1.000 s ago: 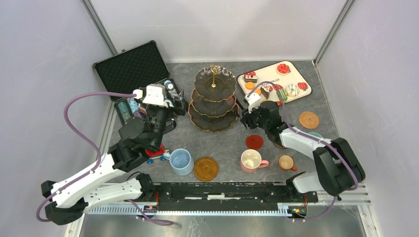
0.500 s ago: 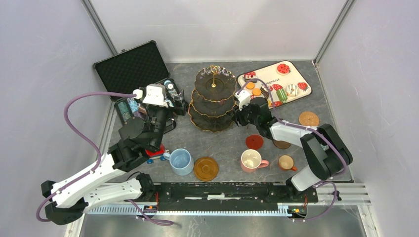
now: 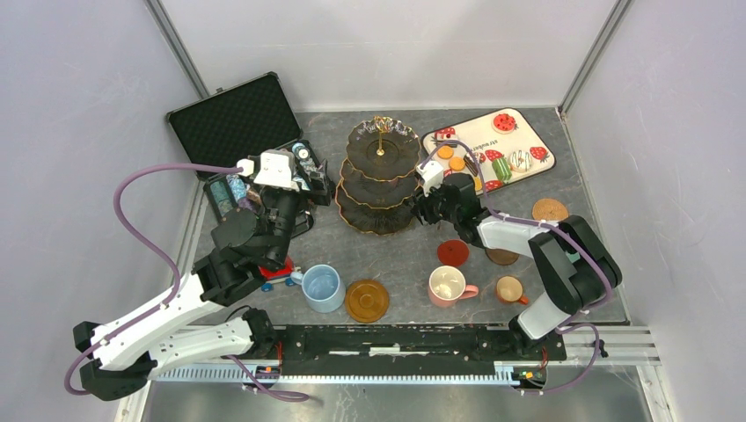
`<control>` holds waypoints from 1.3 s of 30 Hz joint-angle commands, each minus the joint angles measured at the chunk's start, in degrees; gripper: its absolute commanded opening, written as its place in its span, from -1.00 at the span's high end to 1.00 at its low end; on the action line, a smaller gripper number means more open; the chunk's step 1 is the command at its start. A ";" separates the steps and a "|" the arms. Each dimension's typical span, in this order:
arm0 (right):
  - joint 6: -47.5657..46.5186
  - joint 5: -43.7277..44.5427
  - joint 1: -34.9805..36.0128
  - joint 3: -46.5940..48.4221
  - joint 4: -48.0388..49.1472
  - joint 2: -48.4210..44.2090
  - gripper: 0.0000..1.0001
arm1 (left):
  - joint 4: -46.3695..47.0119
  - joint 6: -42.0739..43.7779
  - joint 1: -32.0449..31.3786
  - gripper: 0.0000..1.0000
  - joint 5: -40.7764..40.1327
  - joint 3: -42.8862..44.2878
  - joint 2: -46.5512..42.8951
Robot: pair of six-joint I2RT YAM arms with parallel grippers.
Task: Serve the afternoon tea
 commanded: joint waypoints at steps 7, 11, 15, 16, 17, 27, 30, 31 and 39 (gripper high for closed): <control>-0.26 0.76 0.38 0.21 4.56 -2.03 -0.03 | 3.25 0.70 0.12 -0.99 -0.90 -0.09 -0.40; -0.46 0.63 0.35 0.21 4.23 -2.57 -0.05 | 3.24 0.60 0.07 -0.99 -0.91 -0.04 -0.40; -0.78 1.13 0.46 -0.14 3.76 -3.61 -0.08 | 3.24 0.60 0.15 -0.99 -0.91 -0.05 -0.57; -0.79 1.19 0.47 -0.38 3.53 -3.90 -0.09 | 3.24 0.58 0.12 -0.99 -0.91 -0.05 -0.54; -0.87 1.28 0.47 -0.69 3.46 -4.28 -0.10 | 3.25 0.58 0.09 -0.99 -0.87 -0.05 -0.58; -1.79 7.89 0.47 -5.90 -1.91 -12.70 -0.06 | 3.16 0.15 0.08 -0.99 -0.91 -0.14 -0.81; -2.70 11.25 0.39 -7.69 -4.67 -15.76 -0.06 | 3.16 -0.03 0.12 -0.99 -1.00 -0.31 -0.80; -3.00 12.23 0.32 -8.31 -5.43 -16.92 -0.04 | 3.24 -0.04 0.10 -0.99 -1.00 -0.39 -0.62; -1.81 25.25 -3.16 -10.01 -11.41 -25.68 0.00 | 3.40 0.25 0.08 -1.00 -0.86 -0.40 0.47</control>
